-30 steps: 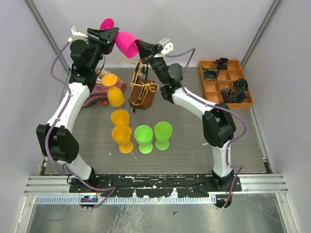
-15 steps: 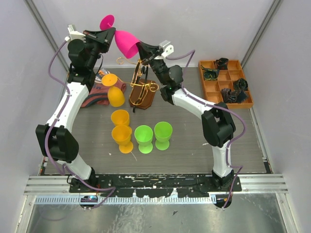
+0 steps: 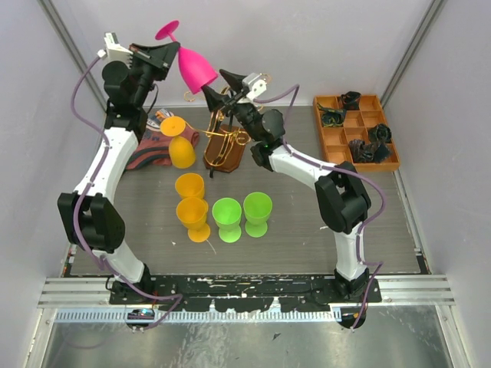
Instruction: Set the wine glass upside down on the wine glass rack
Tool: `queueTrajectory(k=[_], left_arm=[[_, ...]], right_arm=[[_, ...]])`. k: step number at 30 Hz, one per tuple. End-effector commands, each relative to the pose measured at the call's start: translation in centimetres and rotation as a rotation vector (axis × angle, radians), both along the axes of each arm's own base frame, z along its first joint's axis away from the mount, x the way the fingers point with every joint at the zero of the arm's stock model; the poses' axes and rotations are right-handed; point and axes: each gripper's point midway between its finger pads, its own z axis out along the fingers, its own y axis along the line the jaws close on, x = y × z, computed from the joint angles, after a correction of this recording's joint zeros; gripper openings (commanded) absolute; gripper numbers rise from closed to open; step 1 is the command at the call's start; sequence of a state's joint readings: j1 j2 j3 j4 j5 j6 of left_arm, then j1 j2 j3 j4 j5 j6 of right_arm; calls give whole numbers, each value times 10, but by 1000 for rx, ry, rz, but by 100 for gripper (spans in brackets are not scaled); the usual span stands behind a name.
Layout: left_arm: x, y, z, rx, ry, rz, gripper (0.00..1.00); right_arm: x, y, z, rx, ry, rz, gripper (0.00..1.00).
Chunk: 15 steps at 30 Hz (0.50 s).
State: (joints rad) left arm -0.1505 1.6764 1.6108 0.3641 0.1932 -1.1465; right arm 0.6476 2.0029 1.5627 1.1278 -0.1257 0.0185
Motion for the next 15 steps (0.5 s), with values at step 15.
queueTrajectory(k=[15], left_arm=[[24, 95, -5, 790, -300, 311, 0]], right_arm=[[-21, -68, 46, -130, -73, -292, 100]])
